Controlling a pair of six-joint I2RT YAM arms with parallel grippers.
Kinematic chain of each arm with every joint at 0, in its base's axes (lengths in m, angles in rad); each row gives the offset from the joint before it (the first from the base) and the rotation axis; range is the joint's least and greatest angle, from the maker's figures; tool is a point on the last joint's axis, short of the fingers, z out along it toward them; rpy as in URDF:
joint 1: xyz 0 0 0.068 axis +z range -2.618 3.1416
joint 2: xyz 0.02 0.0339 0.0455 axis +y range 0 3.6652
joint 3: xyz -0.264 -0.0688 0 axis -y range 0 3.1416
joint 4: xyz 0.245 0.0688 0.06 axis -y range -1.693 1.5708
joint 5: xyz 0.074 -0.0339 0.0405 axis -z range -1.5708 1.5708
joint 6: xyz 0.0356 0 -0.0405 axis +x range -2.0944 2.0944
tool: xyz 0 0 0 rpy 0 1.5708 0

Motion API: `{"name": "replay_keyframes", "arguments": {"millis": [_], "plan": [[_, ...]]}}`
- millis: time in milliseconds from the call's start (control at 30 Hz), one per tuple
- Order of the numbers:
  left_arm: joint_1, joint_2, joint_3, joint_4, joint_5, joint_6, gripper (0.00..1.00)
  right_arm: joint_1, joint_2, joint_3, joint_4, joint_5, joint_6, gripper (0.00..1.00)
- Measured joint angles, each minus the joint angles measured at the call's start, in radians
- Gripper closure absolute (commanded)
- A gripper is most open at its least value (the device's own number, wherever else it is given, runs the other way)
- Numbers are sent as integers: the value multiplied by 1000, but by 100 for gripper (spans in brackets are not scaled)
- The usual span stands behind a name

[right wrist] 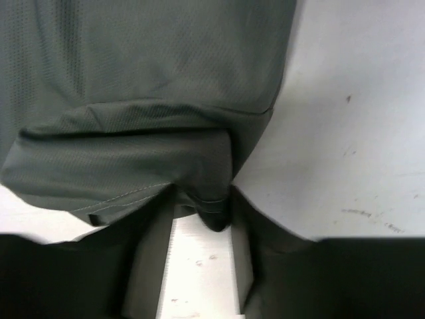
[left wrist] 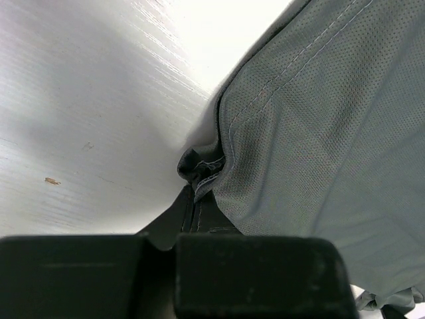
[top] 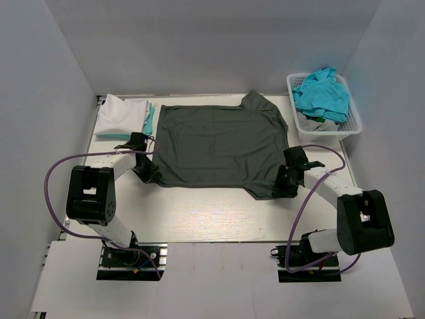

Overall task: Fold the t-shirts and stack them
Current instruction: Grap the side of the flattened tshirt closest away from the robot with both arms

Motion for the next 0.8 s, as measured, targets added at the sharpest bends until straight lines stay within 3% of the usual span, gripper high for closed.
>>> {"name": "replay_keyframes", "arguments": {"millis": [100, 133, 167, 533, 800], "plan": [[0, -10, -11, 7, -1, -1, 100, -1, 6, -1, 11, 20, -1, 82], [0, -13, -15, 8, -2, -3, 100, -2, 7, -2, 14, 26, 3, 97], [0, -16, -16, 6, -2, -5, 100, -2, 8, -2, 15, 27, -5, 100], [-3, -78, -39, -212, -34, -7, 100, -2, -140, -28, -193, -29, -1, 100], [-8, -149, -46, -331, -35, -2, 100, -2, -229, -43, -336, -155, 2, 100]]}}
